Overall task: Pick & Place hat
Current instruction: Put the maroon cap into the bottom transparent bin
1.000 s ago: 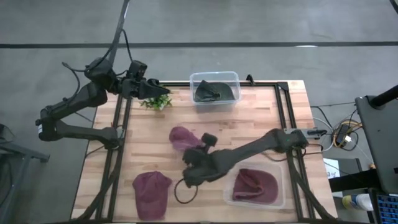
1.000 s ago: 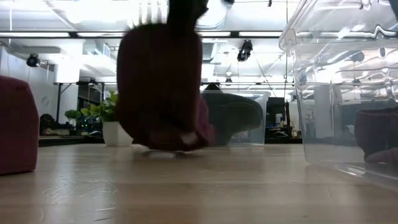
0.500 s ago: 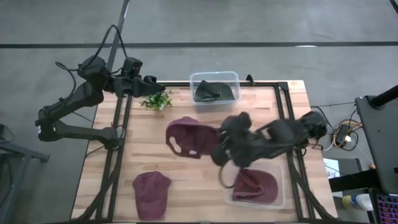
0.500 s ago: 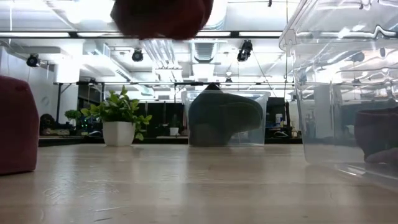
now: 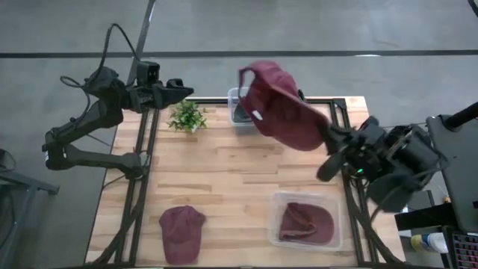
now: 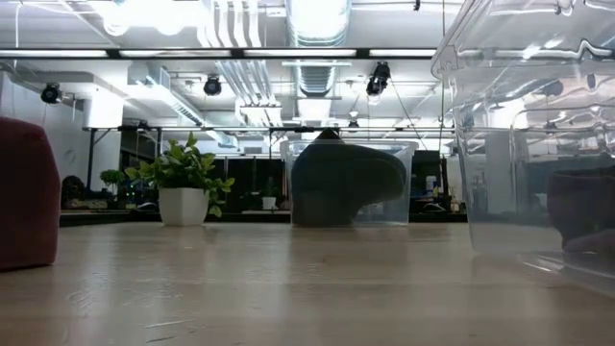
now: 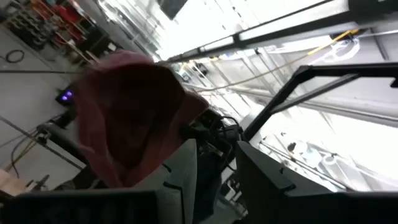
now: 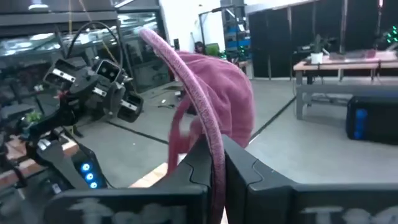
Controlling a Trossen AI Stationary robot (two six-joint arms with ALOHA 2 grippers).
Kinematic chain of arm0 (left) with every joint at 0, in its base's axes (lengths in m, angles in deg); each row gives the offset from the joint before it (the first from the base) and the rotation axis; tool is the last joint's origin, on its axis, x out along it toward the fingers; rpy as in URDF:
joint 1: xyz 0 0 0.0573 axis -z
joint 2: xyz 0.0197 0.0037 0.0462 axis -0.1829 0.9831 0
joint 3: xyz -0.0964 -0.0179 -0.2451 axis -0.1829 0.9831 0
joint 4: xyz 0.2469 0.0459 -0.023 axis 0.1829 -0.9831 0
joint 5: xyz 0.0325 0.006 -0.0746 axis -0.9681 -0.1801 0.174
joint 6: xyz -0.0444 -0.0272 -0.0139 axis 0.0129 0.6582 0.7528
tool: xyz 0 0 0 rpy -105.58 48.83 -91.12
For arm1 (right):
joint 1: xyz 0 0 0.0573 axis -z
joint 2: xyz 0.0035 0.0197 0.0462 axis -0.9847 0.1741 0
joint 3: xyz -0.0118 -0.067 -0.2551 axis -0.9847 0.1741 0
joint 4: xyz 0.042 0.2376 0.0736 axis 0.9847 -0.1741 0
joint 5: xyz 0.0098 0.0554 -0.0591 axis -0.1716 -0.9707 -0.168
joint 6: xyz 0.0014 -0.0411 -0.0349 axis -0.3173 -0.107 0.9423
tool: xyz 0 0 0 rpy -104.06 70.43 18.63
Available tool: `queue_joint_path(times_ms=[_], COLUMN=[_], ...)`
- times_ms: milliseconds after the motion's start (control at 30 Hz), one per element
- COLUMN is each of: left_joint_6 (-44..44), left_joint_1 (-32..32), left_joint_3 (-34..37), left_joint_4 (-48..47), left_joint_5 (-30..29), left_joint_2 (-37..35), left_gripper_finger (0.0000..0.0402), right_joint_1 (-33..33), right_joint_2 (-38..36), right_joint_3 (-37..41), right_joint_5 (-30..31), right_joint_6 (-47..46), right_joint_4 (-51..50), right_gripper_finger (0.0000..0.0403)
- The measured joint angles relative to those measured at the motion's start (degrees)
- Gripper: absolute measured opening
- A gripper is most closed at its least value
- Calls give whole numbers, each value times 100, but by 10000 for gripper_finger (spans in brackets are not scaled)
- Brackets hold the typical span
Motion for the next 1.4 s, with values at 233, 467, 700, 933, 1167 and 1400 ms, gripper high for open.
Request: queue_joint_path(times_ms=[233, 467, 700, 933, 1167, 1400], left_joint_6=[30, 12, 141, 308, 305, 187], left_joint_1=[0, 0, 0, 0, 4, -4], left_joint_3=[0, 0, 0, 0, 7, 7], left_joint_4=[4, 9, 9, 9, 42, 78], left_joint_5=[-185, -282, -294, -176, -332, -646], left_joint_2=[0, 0, 0, -16, -44, -26], left_gripper_finger=[106, 106, 106, 106, 106, 106], right_joint_1=[40, 231, 1331, 2275, 2876, 3306], right_joint_2=[-187, -260, -424, -307, -380, -512], right_joint_3=[22, 20, 24, 216, 559, 835], right_joint_5=[6, -396, -4496, -8394, -9585, -9358], right_joint_6=[401, -1, -210, 1078, 2879, 5088], right_joint_4=[-20, -18, 309, 2695, 6272, 9355], right_gripper_finger=[8, 8, 9, 10, 10, 10])
